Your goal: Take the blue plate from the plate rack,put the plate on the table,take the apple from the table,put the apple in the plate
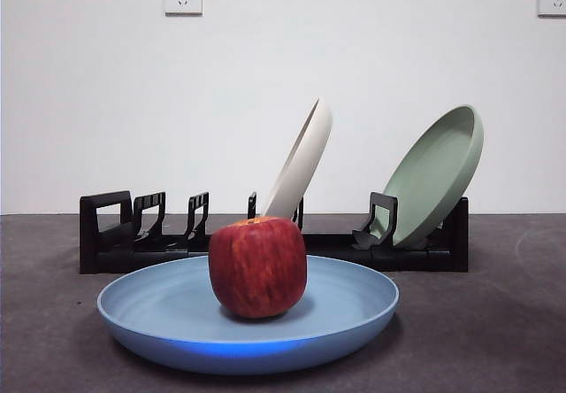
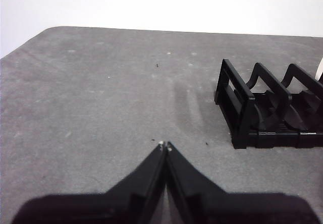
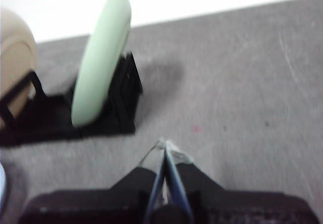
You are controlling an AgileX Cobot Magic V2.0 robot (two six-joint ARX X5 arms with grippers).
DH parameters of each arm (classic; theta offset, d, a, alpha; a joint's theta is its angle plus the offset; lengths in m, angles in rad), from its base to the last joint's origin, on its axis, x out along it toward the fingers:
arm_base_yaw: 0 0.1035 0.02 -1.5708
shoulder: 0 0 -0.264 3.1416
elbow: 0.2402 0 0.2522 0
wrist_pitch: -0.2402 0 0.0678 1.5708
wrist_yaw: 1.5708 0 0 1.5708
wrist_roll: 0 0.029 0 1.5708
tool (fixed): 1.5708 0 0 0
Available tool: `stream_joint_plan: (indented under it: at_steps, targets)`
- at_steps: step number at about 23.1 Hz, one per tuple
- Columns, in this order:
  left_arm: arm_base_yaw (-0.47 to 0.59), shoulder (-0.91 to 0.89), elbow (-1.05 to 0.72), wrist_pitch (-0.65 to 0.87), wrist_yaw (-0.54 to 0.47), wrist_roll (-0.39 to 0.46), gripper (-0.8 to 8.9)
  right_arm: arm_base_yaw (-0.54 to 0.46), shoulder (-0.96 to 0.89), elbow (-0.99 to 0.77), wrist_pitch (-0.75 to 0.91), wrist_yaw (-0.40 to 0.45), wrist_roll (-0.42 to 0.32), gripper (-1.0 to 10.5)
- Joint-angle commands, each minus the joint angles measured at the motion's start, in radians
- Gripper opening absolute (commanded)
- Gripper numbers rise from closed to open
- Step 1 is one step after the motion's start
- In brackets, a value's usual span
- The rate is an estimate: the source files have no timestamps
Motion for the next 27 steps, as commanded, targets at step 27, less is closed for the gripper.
stream_joint_plan:
  at_steps: [27]
  targets:
    - [0.002,-0.002,-0.015,0.005,0.003,0.004,-0.02,0.000,-0.077,-0.049,0.027,0.003,-0.006,-0.1]
